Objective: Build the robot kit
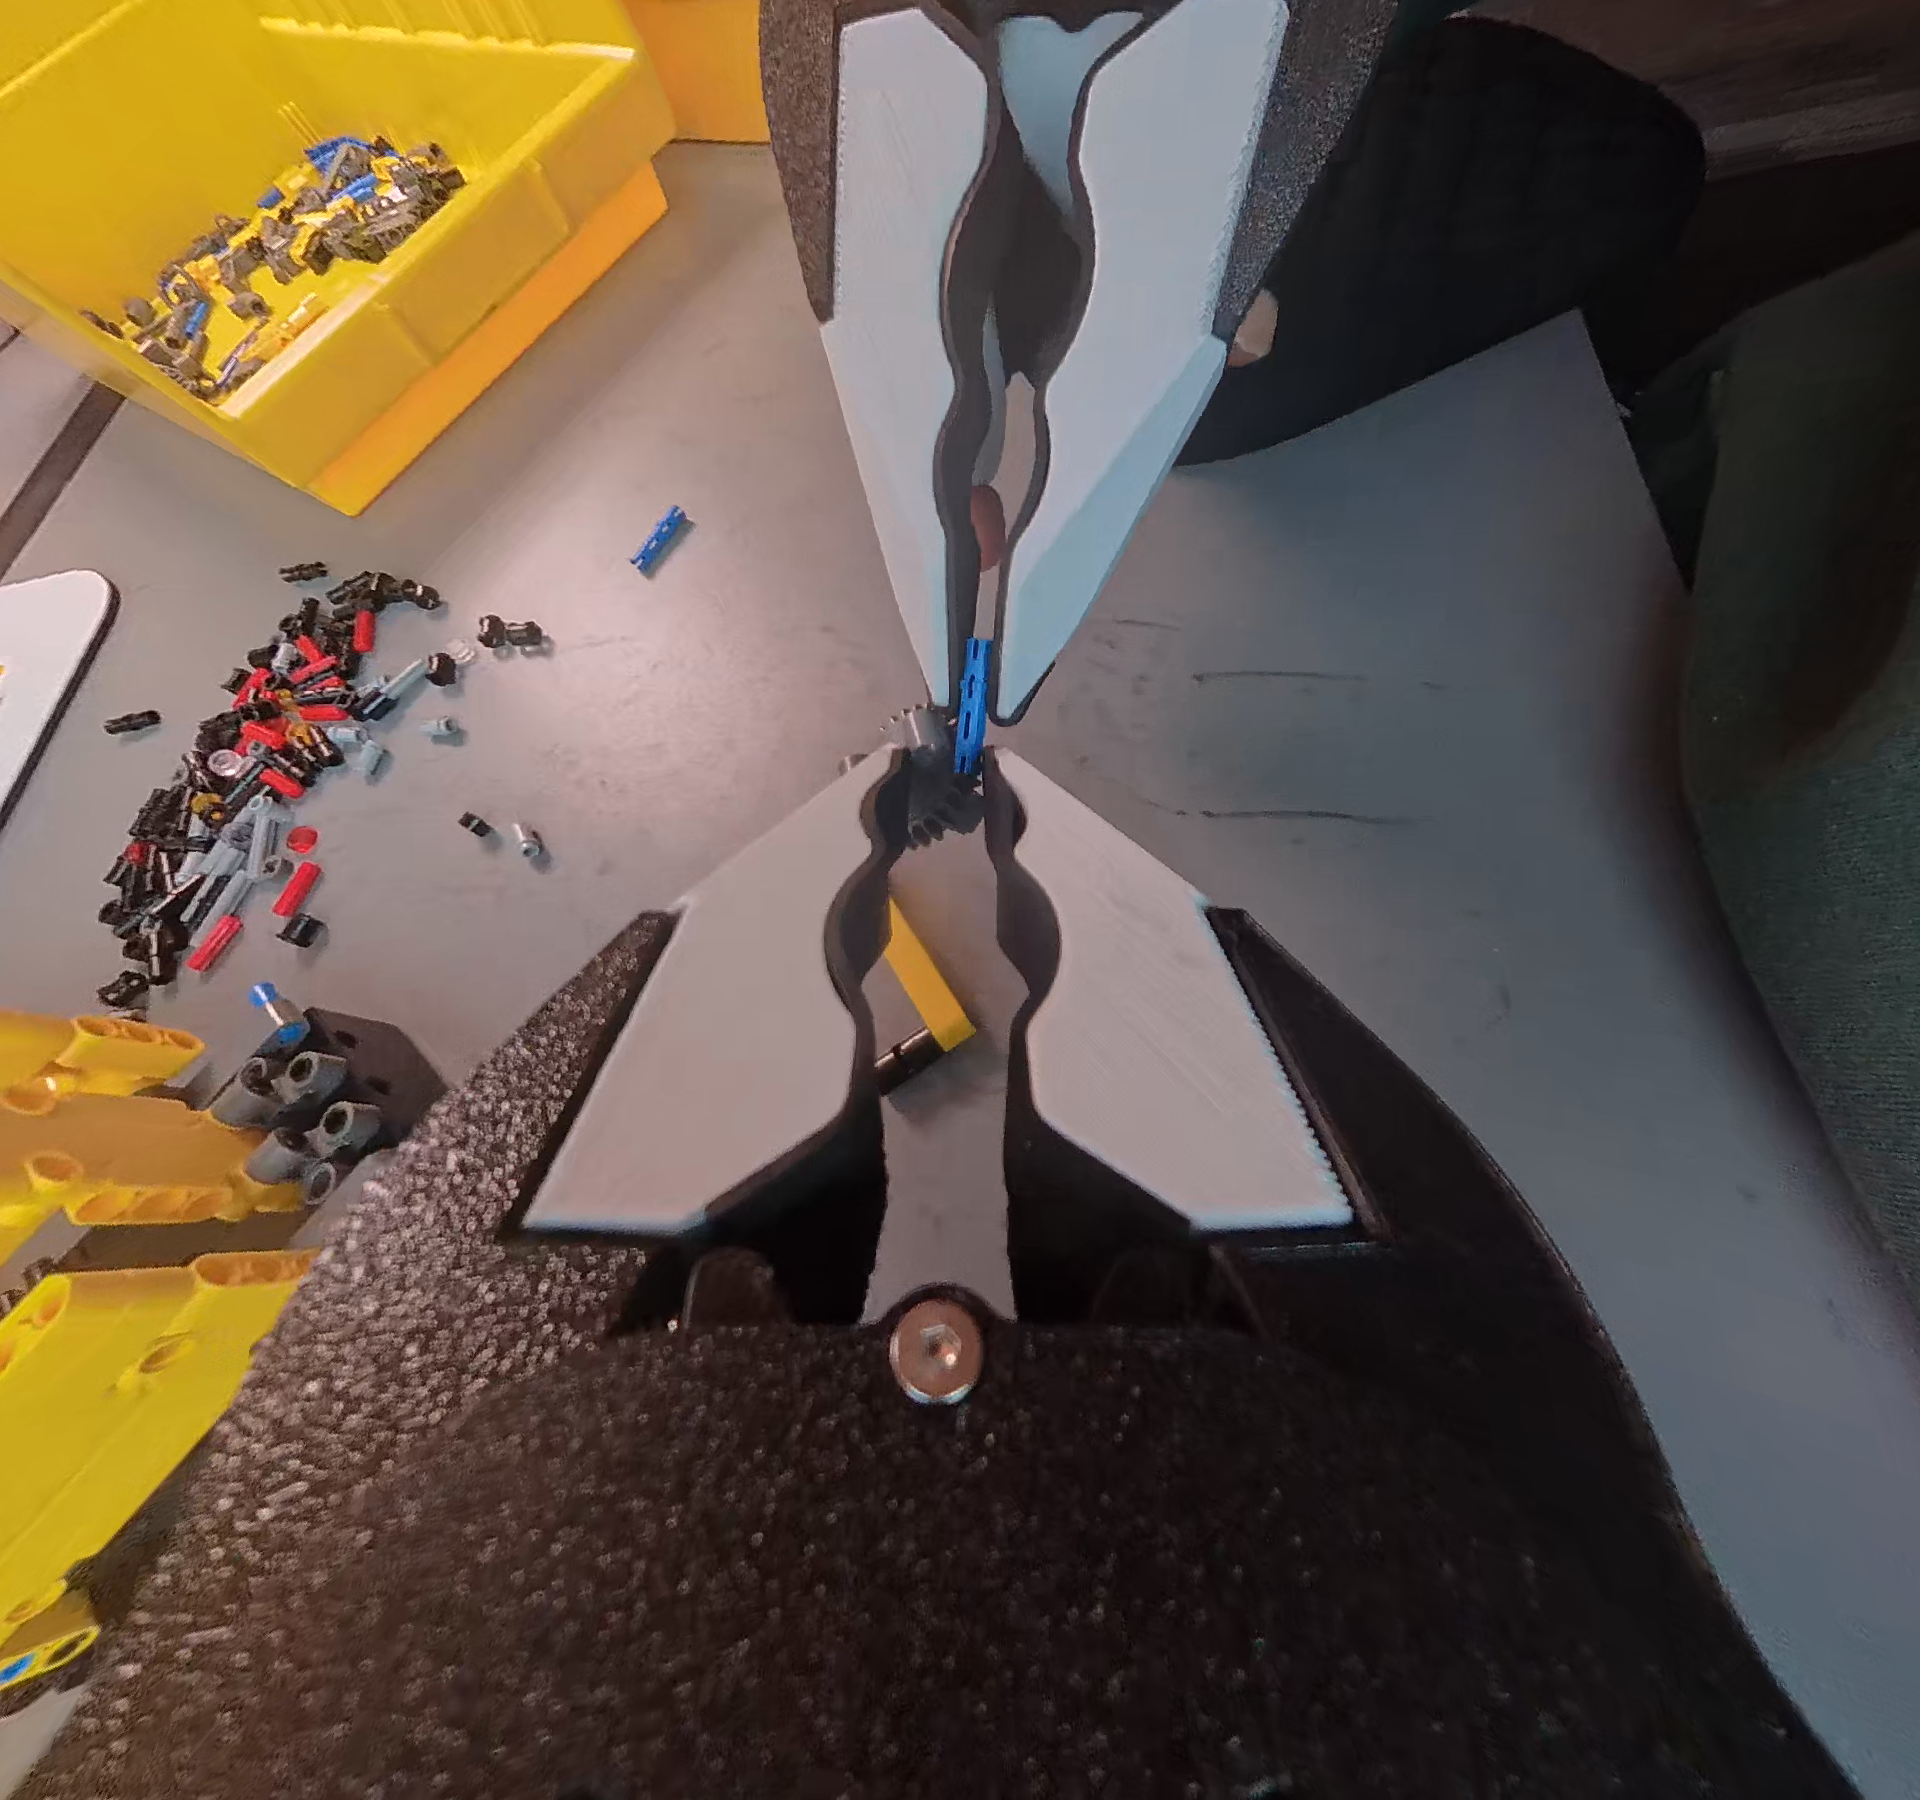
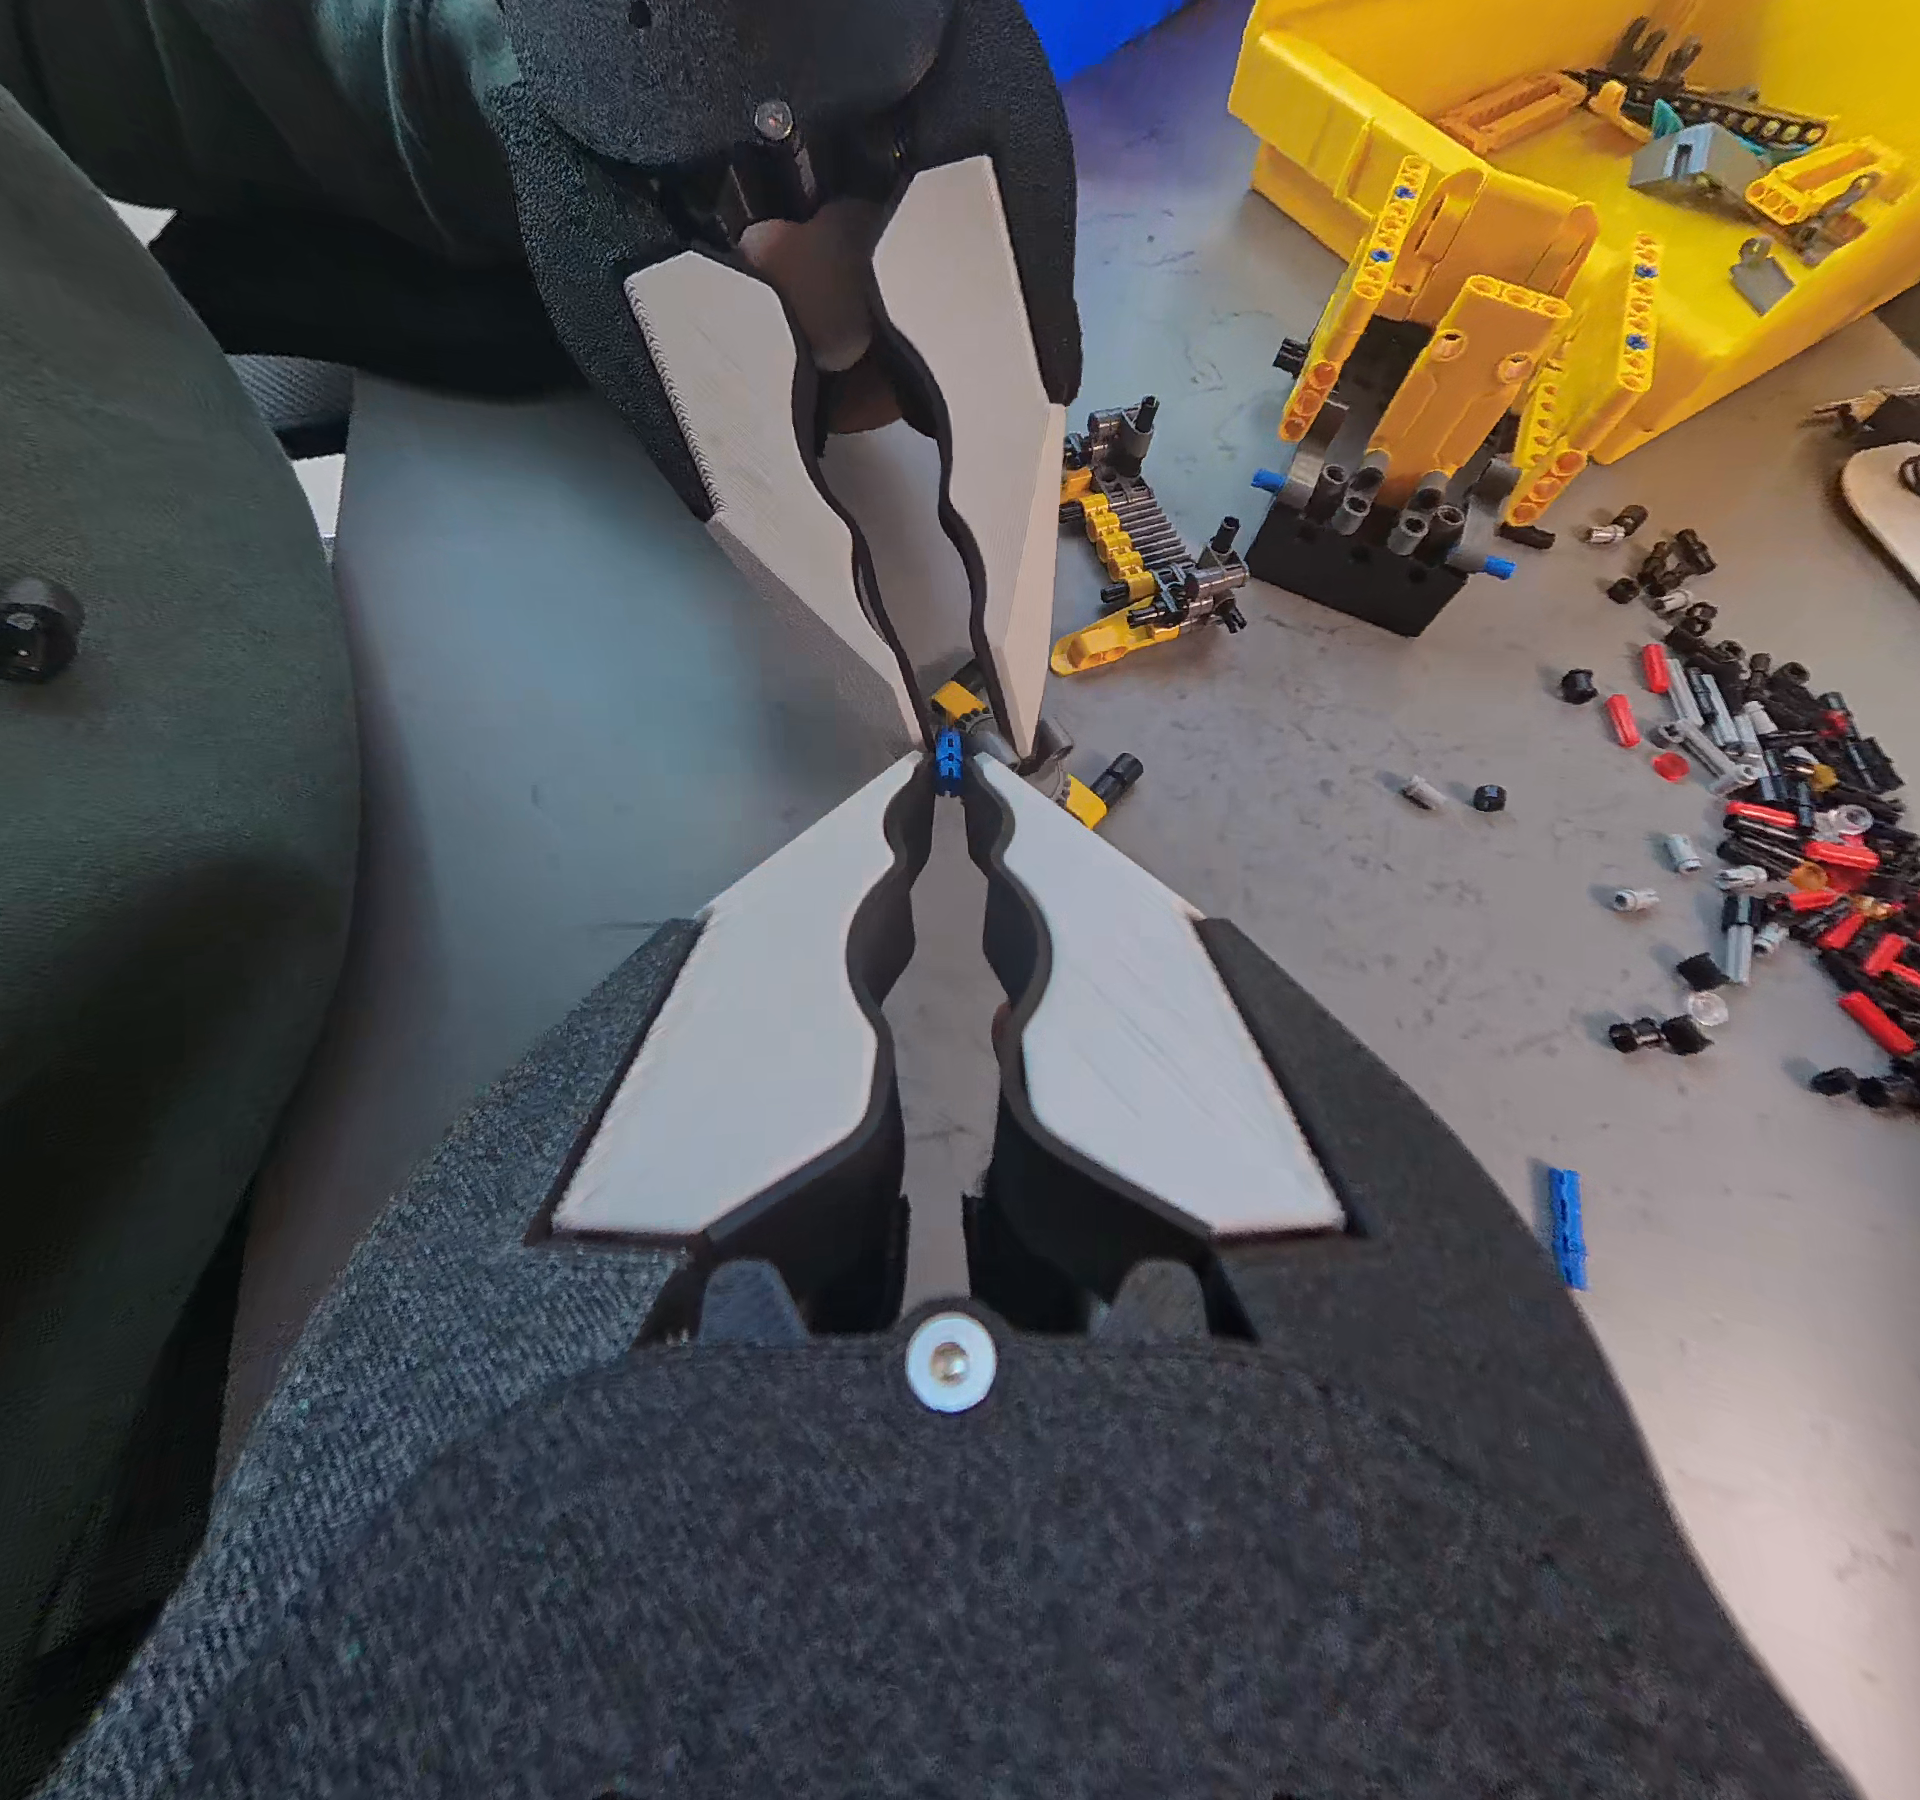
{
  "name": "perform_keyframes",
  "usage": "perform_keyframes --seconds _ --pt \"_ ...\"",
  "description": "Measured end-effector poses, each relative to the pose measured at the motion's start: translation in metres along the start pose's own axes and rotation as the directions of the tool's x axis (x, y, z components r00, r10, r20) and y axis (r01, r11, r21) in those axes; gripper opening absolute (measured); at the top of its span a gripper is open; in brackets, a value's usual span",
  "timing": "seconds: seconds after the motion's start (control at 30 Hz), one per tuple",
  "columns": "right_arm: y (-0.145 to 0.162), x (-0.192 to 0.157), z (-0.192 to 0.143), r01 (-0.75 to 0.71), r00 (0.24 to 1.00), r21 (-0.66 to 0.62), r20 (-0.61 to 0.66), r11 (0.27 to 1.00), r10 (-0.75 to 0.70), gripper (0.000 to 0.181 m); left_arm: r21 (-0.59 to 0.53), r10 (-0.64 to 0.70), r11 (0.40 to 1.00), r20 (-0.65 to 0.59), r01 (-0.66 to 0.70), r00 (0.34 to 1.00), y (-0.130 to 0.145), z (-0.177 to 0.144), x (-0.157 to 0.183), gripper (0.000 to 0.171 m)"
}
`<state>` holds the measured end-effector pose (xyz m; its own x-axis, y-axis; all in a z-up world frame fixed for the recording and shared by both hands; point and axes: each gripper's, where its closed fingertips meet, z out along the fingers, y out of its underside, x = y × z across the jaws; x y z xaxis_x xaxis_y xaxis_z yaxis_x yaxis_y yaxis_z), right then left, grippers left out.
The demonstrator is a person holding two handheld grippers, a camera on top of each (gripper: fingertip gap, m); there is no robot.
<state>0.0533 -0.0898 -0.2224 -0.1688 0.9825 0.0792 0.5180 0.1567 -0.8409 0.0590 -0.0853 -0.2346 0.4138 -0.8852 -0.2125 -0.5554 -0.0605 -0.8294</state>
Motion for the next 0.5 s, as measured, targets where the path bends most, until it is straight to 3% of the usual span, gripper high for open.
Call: perform_keyframes --seconds 0.2,0.3,0.43,0.5 --pt "0.001 0.003 -0.004 0.016 1.000 -0.004 -0.005 1.000 -0.016 0.004 -0.043 -0.069 0.997 -0.050 0.067 0.996 0.011 0.004 0.003 0.013" --pt "0.004 0.006 -0.013 0.053 0.999 -0.022 -0.010 0.998 -0.053 0.004 0.003 -0.209 0.977 -0.133 0.211 0.969 0.003 -0.001 0.004 0.013" --pt "-0.003 0.003 -0.026 0.093 0.996 0.000 -0.005 0.996 -0.093 0.004 0.000 -0.490 0.855 -0.331 0.519 0.807 -0.008 -0.010 0.007 0.013" --pt "-0.002 0.000 -0.028 0.130 0.992 -0.021 -0.006 0.991 -0.130 0.004 -0.041 -0.596 0.778 -0.363 0.626 0.717 -0.004 -0.009 0.004 0.013"
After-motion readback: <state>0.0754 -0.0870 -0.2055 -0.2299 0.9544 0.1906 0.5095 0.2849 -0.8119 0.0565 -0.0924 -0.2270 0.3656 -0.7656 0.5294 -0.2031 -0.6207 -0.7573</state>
